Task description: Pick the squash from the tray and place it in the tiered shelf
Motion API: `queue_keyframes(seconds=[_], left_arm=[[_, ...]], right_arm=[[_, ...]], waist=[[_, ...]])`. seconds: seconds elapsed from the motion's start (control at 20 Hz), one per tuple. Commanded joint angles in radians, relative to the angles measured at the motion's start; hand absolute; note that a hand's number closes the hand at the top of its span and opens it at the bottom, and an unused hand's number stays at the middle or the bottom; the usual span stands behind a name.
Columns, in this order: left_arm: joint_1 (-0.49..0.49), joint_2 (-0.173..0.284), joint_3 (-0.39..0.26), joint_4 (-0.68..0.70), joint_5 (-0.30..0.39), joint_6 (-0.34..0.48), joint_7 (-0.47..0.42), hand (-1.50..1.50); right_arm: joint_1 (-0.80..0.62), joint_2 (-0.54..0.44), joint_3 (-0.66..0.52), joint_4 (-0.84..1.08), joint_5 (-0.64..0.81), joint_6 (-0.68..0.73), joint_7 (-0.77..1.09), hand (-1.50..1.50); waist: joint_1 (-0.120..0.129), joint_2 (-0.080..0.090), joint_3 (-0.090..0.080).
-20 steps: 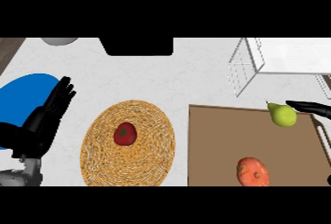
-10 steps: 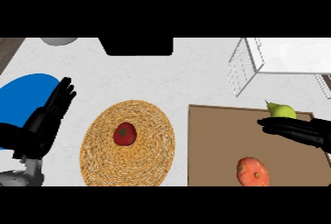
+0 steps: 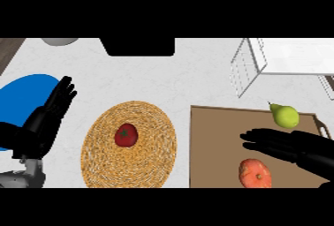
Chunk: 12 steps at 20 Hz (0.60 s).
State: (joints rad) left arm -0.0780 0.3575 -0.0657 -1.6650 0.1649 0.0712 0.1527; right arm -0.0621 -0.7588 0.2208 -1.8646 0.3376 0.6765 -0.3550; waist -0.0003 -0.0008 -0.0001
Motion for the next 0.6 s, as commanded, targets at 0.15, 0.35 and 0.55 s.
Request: queue_keyframes(seconds=[0.15,0.35,0.55], left_arm=[[0.005,-0.053,-0.014,-0.004,-0.054,-0.003,-0.015,0.0],[0.057,-0.034,0.028,-0.06,-0.032,-0.028,0.011,0.0],[0.038,-0.074,0.024,0.015,-0.071,-0.041,-0.047,0.0]], right_arm=[[0.039,0.012,0.048,-0.047,0.148,0.055,0.015,-1.5],[0.053,-0.015,0.048,-0.035,0.22,0.068,-0.007,-1.5],[0.119,0.017,0.06,-0.121,0.284,0.069,0.046,-1.5]], waist=[[-0.001,0.0,0.0],[0.003,-0.001,0.0],[-0.005,-0.001,0.0]])
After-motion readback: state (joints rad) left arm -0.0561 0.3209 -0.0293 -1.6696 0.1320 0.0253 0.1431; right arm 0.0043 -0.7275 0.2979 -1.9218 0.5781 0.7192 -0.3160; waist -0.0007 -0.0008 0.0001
